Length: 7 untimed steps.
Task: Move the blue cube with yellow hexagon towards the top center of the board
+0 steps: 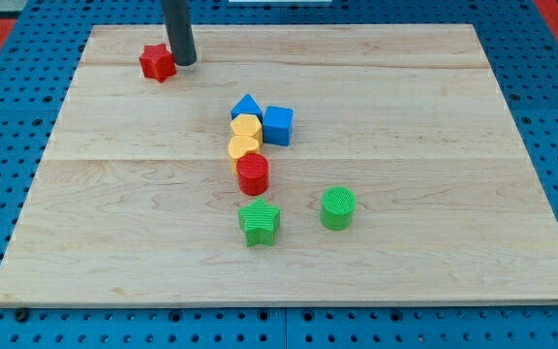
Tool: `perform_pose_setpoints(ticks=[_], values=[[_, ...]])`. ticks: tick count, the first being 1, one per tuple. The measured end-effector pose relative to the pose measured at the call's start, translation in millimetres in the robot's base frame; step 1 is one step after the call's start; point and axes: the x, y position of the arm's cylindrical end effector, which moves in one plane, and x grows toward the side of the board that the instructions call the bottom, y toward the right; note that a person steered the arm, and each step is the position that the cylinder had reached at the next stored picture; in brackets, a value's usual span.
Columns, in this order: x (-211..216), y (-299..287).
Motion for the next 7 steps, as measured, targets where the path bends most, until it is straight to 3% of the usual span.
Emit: perform_pose_setpoints(ticks=[3,4,5,7], values=[[1,-11],[1,4],[3,67],[16,60]])
